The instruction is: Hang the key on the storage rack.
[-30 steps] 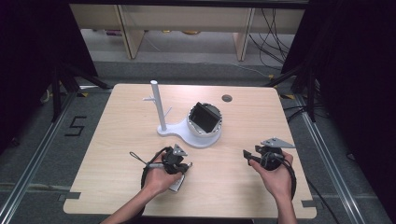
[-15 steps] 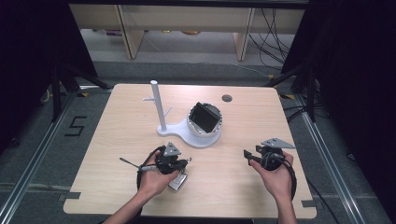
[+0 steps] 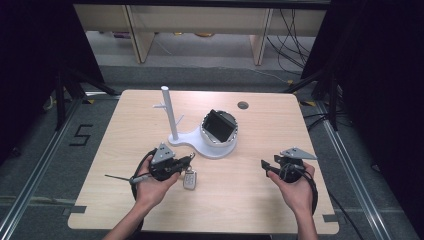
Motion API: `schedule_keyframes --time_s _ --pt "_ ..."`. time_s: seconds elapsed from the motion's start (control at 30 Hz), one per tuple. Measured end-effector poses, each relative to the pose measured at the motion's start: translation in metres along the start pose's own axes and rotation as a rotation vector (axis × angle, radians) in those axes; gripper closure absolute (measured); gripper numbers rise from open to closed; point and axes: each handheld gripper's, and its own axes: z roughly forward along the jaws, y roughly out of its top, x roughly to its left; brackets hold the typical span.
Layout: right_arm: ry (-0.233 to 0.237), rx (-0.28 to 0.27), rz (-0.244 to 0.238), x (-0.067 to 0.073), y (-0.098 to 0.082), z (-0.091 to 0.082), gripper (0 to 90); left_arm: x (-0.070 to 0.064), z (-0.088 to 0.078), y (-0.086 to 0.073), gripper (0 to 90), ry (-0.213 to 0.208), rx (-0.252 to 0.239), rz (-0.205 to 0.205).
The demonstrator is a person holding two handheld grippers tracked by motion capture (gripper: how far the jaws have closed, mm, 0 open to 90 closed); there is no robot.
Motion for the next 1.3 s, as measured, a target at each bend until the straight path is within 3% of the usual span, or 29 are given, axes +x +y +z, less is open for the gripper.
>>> schedule_keyframes --time_s 0.1,0.13,0.17,0.37,0.4,0.47,0.7,1.3 --pt "-0.004 -0.002 0.001 0.000 0.000 0.000 45.2 0.004 -0.009 0.004 87.0 0.017 -0.041 -0.006" --pt "-0.012 0.006 0.045 0.004 0.000 -0.001 45.2 0.006 -0.011 0.006 87.0 0.019 -0.057 -0.012" --pt "-0.014 0.010 0.027 0.003 0.000 -0.002 45.2 0.007 -0.014 0.007 87.1 0.028 -0.068 -0.011" --pt "-0.021 0.013 0.025 0.002 0.000 -0.002 45.2 0.016 -0.027 0.015 87.1 0.062 -0.121 -0.022" --pt "-0.016 0.003 0.000 0.000 0.000 -0.002 45.1 0.017 -0.029 0.016 87.0 0.067 -0.124 -0.024" --pt "-0.023 0.001 -0.005 0.000 0.000 -0.001 45.1 0.019 -0.032 0.018 87.0 0.075 -0.140 -0.025" --pt "-0.002 -0.007 0.006 0.001 0.000 -0.001 45.1 0.029 -0.045 0.023 87.1 0.114 -0.174 -0.025" --pt "-0.006 -0.009 0.004 0.001 0.000 -0.001 45.1 0.051 -0.061 0.034 87.0 0.190 -0.238 -0.037"
